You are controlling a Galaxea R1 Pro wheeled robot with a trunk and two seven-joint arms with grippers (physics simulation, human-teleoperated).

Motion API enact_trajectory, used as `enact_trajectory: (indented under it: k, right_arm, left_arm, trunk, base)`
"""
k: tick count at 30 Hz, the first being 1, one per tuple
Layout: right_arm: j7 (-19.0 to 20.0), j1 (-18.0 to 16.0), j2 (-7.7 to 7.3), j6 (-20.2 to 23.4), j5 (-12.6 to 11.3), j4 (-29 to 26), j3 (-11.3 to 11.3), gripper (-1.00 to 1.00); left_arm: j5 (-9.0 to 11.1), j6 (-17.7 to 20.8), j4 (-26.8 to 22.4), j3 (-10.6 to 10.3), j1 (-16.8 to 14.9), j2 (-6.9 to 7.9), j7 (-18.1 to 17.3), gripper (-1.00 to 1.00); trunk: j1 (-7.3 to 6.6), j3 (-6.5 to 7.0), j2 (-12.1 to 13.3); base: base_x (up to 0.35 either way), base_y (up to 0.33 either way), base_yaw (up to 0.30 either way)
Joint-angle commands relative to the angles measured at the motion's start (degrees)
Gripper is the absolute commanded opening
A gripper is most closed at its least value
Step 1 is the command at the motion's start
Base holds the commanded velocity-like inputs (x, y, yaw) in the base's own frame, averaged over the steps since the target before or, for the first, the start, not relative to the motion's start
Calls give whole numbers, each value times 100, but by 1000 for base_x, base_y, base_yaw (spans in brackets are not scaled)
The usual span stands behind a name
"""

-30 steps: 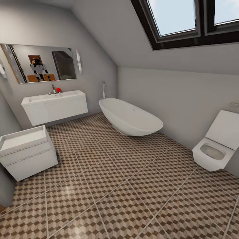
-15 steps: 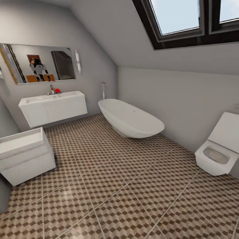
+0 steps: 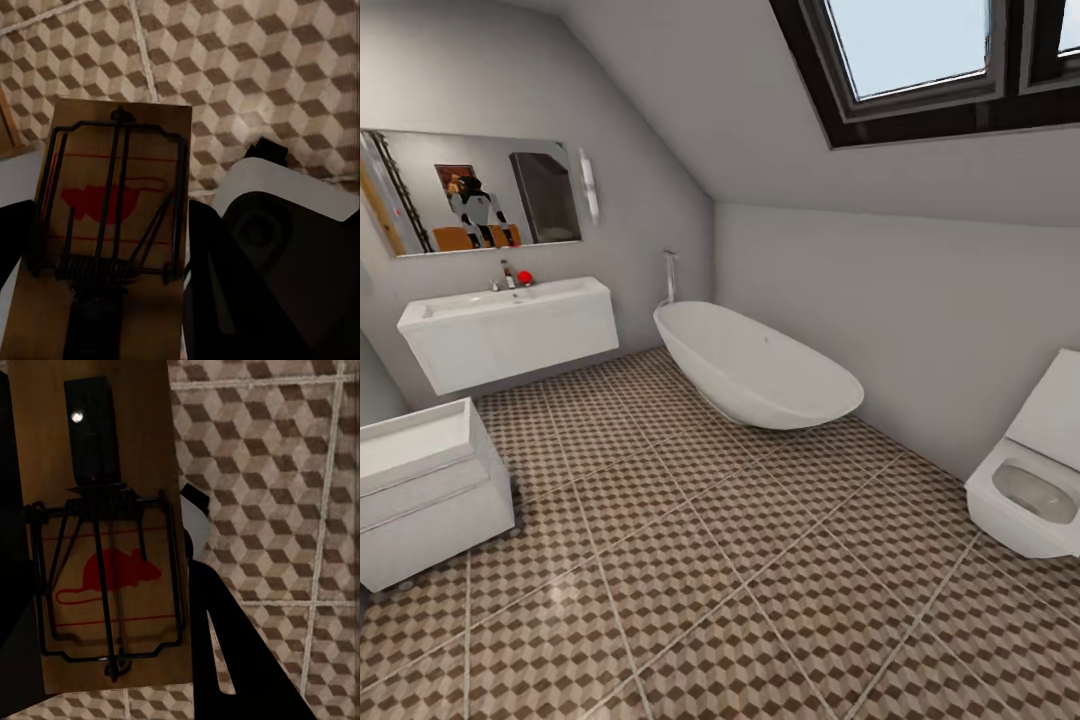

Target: Take the four mousetraps from the cabinet in the bathroom and place them on the bathroom floor. Make sure all four end up on the same floor surface, and ensure that at least two of them are either under or directly next to the same bathroom sink.

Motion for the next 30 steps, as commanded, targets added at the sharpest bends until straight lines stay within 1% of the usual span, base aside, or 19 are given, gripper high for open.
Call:
enact_trajectory:
  k: [1,4,10,21,30]
  right_arm:
    - [4,-10,-3,-43,37,23,-9,-100]
    - [4,-10,-16,-45,42,15,-9,-100]
    - [7,-10,-20,-42,30,20,-8,-100]
    - [38,-10,49,-44,38,15,-21,-100]
    - [46,-10,56,-38,32,43,-24,-100]
  left_arm:
    - [6,33,3,-49,-6,5,11,-100]
    - [6,33,3,-49,-6,20,10,-100]
    - [6,33,6,-49,-6,-6,12,-100]
    - [6,33,6,-49,-6,3,11,-100]
    - [6,33,5,-49,-6,-13,10,-100]
  trunk:
    - [5,-8,-6]
    - [5,-8,-6]
    - [5,-8,-6]
    - [5,-8,-6]
    - [5,-8,-6]
  base:
    - [333,0,0]
    - [333,0,0]
    - [333,0,0]
    - [333,0,0]
    - [331,0,0]
